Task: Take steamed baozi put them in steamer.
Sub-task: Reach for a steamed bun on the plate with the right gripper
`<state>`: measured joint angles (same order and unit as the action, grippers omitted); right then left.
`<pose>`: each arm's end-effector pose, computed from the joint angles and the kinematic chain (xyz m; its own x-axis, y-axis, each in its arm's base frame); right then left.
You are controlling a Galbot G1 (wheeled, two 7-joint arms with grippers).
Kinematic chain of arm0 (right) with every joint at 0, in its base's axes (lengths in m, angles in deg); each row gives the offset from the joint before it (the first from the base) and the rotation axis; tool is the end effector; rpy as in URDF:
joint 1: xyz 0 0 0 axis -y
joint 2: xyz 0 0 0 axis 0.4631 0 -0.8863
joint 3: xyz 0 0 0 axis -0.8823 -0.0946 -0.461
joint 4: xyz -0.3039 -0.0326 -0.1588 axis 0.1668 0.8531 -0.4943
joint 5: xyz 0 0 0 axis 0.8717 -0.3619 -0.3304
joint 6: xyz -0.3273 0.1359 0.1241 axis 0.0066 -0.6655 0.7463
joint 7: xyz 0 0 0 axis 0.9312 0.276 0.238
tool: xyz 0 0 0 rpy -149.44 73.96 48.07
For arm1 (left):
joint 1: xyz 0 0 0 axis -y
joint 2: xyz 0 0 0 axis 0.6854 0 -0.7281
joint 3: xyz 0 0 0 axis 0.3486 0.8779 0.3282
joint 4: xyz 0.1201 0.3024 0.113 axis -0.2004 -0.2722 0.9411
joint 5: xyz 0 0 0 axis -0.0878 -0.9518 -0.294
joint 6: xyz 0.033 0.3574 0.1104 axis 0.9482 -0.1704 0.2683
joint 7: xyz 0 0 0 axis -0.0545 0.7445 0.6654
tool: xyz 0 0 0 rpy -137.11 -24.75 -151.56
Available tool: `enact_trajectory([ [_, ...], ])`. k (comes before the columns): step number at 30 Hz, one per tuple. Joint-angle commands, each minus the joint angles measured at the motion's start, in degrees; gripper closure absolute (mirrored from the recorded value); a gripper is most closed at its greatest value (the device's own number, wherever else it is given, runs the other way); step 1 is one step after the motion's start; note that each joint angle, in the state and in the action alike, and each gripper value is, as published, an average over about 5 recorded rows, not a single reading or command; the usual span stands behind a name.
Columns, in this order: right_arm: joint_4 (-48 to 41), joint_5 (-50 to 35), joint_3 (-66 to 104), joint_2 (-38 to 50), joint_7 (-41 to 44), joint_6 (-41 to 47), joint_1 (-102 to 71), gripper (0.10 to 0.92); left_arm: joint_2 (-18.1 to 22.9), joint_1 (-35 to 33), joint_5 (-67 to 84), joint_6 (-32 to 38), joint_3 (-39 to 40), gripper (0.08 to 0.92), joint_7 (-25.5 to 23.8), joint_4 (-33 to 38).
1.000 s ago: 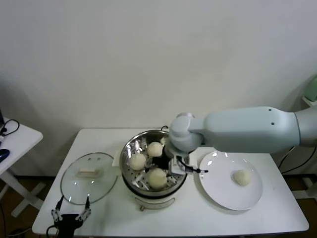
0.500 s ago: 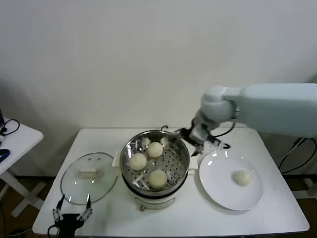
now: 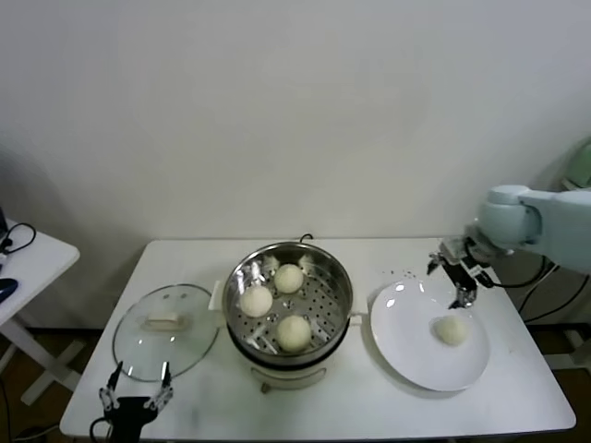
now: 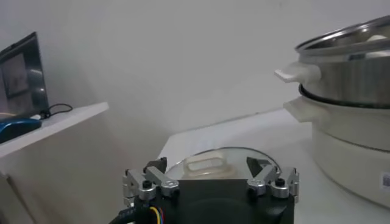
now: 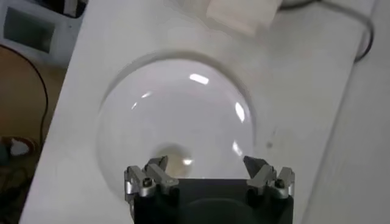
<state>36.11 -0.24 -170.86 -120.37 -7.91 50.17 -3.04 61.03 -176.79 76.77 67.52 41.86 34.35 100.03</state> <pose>0.4794 -0.1351 -0.0965 -0.1769 -0.0299 0.9838 -0.9541 -0.2402 -0.1789 0.1140 0.0801 -0.3577 -0.9543 -0.1855 0.2343 -0.1175 0.9538 0.2766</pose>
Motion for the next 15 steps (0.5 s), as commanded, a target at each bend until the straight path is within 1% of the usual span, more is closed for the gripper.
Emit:
enact_trajectory([
  [1, -10.20, 4.57, 13.72, 7.91, -1.00, 6.96, -23.45, 0.203, 0.22, -0.11, -0.05, -0.07, -0.76, 0.177, -0.06, -0.16],
  [9, -16.45, 9.92, 25.00, 5.64, -1.41, 5.93, -35.34, 0.203, 0.75, -0.72, -0.28, 0.07, -1.78, 0.177, -0.05, -0.40],
  [15, -16.69, 11.55, 28.68, 4.72, -1.37, 5.76, -39.74, 0.203, 1.05, -1.00, -0.44, 0.01, -2.21, 0.177, -0.04, -0.31],
])
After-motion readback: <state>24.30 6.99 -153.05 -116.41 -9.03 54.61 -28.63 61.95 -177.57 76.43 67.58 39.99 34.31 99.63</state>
